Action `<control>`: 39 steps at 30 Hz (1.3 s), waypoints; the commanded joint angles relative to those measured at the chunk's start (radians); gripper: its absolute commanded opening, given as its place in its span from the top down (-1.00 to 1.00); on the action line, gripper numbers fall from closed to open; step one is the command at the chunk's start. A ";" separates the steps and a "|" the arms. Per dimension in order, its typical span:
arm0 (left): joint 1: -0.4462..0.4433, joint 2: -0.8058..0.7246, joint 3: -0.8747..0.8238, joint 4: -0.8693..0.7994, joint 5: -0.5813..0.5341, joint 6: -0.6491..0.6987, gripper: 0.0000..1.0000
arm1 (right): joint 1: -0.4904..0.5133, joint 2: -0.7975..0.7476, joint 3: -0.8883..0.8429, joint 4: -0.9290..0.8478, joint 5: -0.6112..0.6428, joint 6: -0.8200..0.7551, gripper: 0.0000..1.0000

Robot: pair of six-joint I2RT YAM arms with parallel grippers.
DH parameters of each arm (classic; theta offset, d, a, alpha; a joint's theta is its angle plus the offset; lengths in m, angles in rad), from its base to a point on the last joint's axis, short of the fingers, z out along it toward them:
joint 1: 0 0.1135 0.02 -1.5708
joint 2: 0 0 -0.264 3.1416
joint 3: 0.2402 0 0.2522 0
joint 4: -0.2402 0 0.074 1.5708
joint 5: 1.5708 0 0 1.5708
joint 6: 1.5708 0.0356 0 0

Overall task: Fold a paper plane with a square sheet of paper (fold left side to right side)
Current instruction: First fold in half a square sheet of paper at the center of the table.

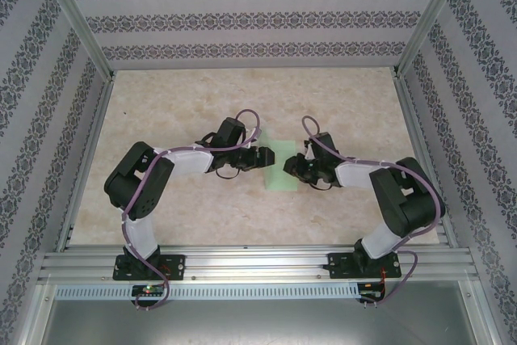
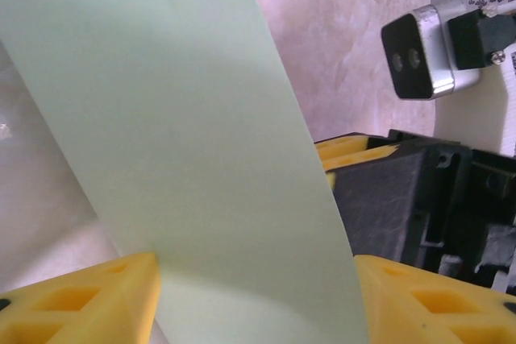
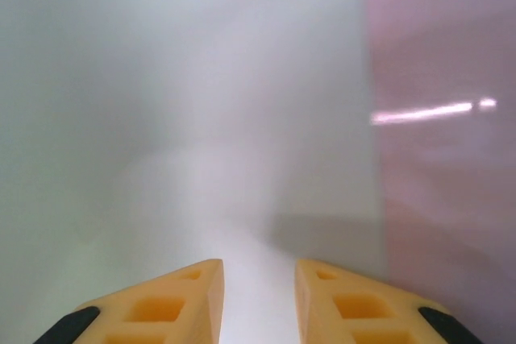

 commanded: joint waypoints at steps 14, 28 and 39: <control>-0.026 0.017 0.019 0.052 0.024 -0.003 -0.31 | -0.092 -0.076 0.045 0.082 -0.190 0.040 0.18; -0.031 0.024 0.021 0.053 0.024 0.002 -0.32 | -0.080 0.070 0.272 0.017 -0.250 0.062 -0.28; -0.036 0.032 0.029 0.046 0.027 0.008 -0.33 | -0.022 0.204 0.395 -0.030 -0.275 0.042 -0.28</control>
